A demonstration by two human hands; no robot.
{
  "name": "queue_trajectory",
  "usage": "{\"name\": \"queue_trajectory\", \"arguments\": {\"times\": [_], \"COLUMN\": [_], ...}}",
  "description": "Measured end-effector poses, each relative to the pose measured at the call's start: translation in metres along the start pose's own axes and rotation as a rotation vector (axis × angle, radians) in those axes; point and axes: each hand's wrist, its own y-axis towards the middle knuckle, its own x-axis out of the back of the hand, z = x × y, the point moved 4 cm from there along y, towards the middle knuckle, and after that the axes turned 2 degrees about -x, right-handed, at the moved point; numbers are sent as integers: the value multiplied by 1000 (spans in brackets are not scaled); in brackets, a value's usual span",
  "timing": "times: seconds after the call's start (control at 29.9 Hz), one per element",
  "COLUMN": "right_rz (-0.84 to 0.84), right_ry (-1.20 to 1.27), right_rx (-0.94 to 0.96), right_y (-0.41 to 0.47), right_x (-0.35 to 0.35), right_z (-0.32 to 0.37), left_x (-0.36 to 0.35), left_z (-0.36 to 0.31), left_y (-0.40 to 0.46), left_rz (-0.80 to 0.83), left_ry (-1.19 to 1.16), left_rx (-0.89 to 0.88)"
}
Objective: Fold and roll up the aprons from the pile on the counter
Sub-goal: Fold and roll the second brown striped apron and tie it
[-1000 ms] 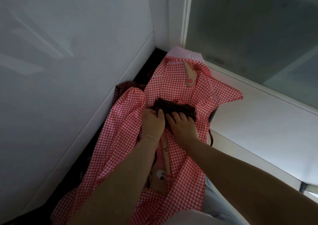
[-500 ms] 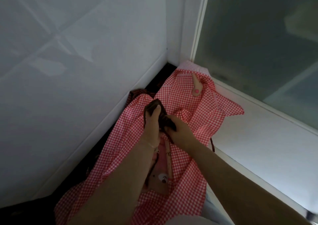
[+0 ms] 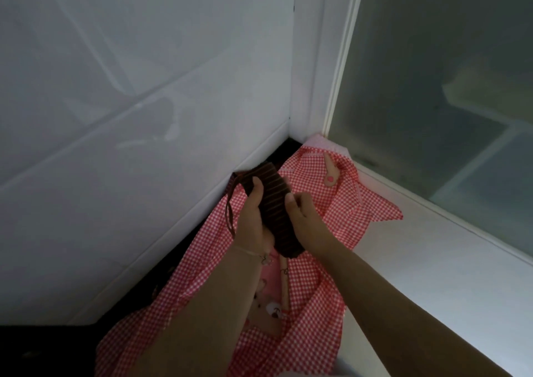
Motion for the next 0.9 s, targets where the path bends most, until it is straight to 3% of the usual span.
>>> {"name": "queue_trajectory", "arguments": {"times": [0.1, 0.2, 0.4, 0.5, 0.6, 0.67, 0.74, 0.8, 0.9], "right_rz": [131, 147, -62, -4, -70, 76, 107, 88, 162], "right_ry": [40, 28, 421, 267, -23, -301, -381, -241, 260], "right_rx": [-105, -69, -150, -119, 15, 140, 165, 148, 32], "right_y": [-5, -5, -1, 8, 5, 4, 6, 12, 14], "right_x": [1, -1, 0, -4, -4, -11, -20, -21, -18], "right_z": [11, 16, 34, 37, 55, 55, 55, 52, 64], "left_x": [-2, 0, -25, -24, -17, -14, -7, -4, -2], "left_z": [-7, -11, -4, -10, -24, -32, -43, -56, -67], "left_y": [-3, -1, -21, -29, -31, -34, -34, -38, -48], "left_rz": [-41, -165, -142, -140, -144, -143, -160, -150, -143], "left_ry": [17, -8, 388, 349, 334, 342, 390, 650, 1222], "left_rx": [-74, -108, -123, -94, -83, -94, -129, -200, -340]}}
